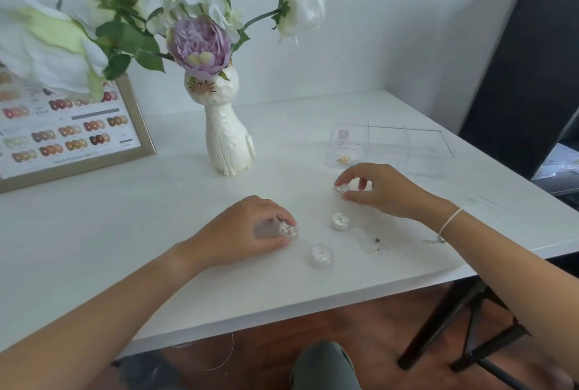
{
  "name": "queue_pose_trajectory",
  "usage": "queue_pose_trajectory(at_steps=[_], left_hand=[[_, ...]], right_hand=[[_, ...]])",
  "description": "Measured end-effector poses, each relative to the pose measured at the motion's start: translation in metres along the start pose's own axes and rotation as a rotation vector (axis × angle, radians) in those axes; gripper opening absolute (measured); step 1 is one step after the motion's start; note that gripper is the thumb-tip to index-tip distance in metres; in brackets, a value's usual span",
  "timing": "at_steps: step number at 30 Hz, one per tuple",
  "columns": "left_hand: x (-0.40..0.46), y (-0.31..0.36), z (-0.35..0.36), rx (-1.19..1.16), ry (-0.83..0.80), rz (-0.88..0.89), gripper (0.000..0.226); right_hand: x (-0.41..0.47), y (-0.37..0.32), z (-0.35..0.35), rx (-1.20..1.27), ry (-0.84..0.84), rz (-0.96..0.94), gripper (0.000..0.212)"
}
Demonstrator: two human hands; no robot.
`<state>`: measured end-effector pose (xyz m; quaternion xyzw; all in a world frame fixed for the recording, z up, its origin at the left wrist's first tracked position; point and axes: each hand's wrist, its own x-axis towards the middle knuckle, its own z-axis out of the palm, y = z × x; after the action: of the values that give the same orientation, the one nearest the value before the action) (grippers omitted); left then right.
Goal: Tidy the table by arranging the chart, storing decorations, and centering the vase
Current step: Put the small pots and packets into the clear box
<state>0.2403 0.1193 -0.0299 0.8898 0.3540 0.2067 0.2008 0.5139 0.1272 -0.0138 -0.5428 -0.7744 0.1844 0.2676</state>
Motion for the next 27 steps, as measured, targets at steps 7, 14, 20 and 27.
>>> queue_pose_trajectory(at_steps=[7, 14, 20, 27], left_hand=[[0.023, 0.009, -0.007, -0.069, 0.081, -0.018, 0.021], [0.103, 0.033, -0.015, -0.155, 0.183, 0.037, 0.016], [0.185, 0.051, -0.008, -0.115, 0.151, 0.059, 0.008], [0.248, 0.053, 0.008, 0.088, 0.004, -0.005, 0.018]], right_hand=[[0.008, 0.004, -0.038, 0.018, 0.158, 0.017, 0.011], [0.019, 0.030, -0.086, 0.005, 0.314, 0.163, 0.014], [0.029, 0.057, -0.111, -0.009, 0.326, 0.208, 0.022], [0.033, 0.080, -0.127, -0.048, 0.350, 0.257, 0.021]])
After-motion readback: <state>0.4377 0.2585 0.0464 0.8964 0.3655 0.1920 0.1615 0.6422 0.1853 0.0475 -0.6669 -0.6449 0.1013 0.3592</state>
